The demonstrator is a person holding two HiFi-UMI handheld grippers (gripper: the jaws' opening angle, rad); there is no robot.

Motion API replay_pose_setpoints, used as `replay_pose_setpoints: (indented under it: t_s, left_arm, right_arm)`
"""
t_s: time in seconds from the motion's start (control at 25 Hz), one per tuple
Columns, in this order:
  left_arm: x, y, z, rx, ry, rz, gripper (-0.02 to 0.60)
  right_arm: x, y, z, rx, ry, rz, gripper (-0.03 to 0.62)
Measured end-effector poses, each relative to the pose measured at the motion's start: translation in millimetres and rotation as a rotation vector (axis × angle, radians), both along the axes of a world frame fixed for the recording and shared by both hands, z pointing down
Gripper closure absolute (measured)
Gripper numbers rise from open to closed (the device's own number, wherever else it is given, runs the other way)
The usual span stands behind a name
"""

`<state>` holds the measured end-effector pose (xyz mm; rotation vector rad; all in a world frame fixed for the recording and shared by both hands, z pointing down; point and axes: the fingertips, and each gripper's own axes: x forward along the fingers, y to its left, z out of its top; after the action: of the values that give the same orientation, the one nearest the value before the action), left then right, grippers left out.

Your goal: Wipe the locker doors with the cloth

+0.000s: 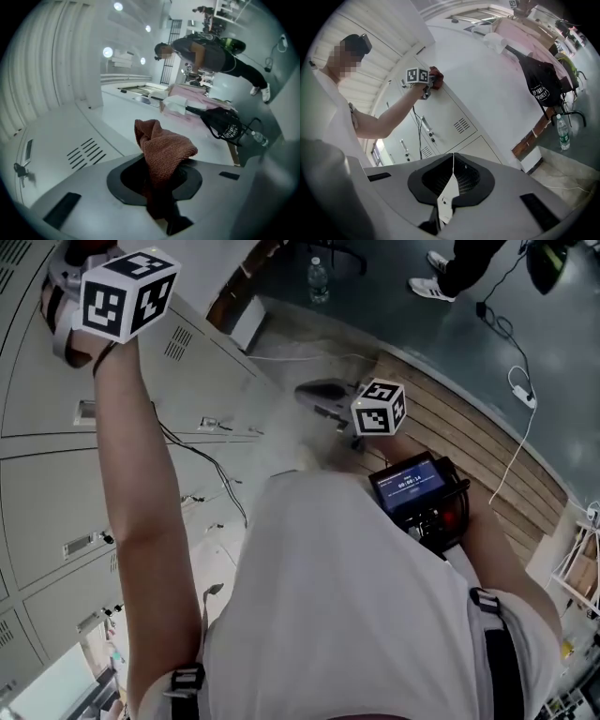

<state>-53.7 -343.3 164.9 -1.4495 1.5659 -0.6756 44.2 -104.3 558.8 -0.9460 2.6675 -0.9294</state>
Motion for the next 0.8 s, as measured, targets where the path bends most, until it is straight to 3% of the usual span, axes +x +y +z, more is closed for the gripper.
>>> replay_pose_setpoints:
  t_s: [0.2,0.32,0.6,0.8]
  left_arm:
    - [15,-24,71,-0.146,-0.121,-0.014,0.511]
    - [26,-18,135,-0.247,-0.117,0.041,0.511]
    - [20,65,210,-0.391,0.272,0.282,0.511]
    - [-17,120,261,-0.531,0.520,0.361,0.511]
  right_arm:
    - [-1,-16,3,0.023,-0.016,-0.013,0.576]
    - [4,-7,15,0.026,-0.018,-0.012,0.576]
    - [2,14,-6,0.123,0.040,-0.017,0.576]
    - [3,17,-23,0.193,0.068,-0.005,0.577]
